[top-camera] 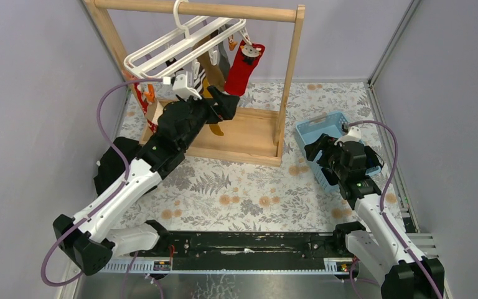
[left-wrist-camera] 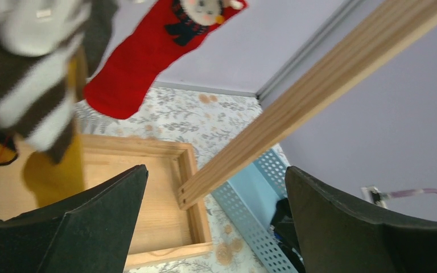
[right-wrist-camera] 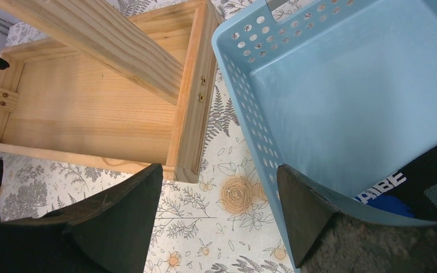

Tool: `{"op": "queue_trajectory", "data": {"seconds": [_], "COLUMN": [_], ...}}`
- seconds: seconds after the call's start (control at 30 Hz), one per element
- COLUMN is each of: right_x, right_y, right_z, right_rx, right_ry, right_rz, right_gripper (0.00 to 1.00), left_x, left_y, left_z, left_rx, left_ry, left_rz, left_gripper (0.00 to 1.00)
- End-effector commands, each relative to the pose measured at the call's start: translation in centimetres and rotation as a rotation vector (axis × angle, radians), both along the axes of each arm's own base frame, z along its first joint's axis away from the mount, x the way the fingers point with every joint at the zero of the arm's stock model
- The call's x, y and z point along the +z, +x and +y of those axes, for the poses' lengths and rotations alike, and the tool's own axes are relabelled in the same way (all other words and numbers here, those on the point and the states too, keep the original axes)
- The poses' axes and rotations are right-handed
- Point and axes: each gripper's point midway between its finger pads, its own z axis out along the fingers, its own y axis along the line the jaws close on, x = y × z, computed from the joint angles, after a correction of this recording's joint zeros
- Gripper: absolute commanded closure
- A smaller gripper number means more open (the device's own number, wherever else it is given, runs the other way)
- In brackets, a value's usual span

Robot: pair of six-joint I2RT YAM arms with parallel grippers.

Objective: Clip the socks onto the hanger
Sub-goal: Open the clamp at the hanger.

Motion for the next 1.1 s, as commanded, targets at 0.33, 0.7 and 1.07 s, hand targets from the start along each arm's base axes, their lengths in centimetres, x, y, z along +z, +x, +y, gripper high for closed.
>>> {"op": "queue_trajectory", "data": {"seconds": [0.33,0.7,1.07], "right_x": [2.2,1.5,0.5], "right_y": [0.5,0.5,1.0], "right_z": [-0.1,0.0,1.1], "right_rx": [-0.006,0.001,0.047], "right_ry": [0.013,0.017,0.061], "right_rz": [-0.068,-0.063,-0.032], "right_gripper": [0.2,0.2,0.2], "left_x": [4.9,4.8,5.7], "left_y": [1.9,4.5,4.7], "left_z": [-4.9,1.4,4.6], "left_rx": [-0.036,0.315,0.455], "left_ry": [0.134,0.329,0.317], "left_rz": [-0.291,-0.482,-0.688], "left_gripper": [0.01,0.01,0.01]}}
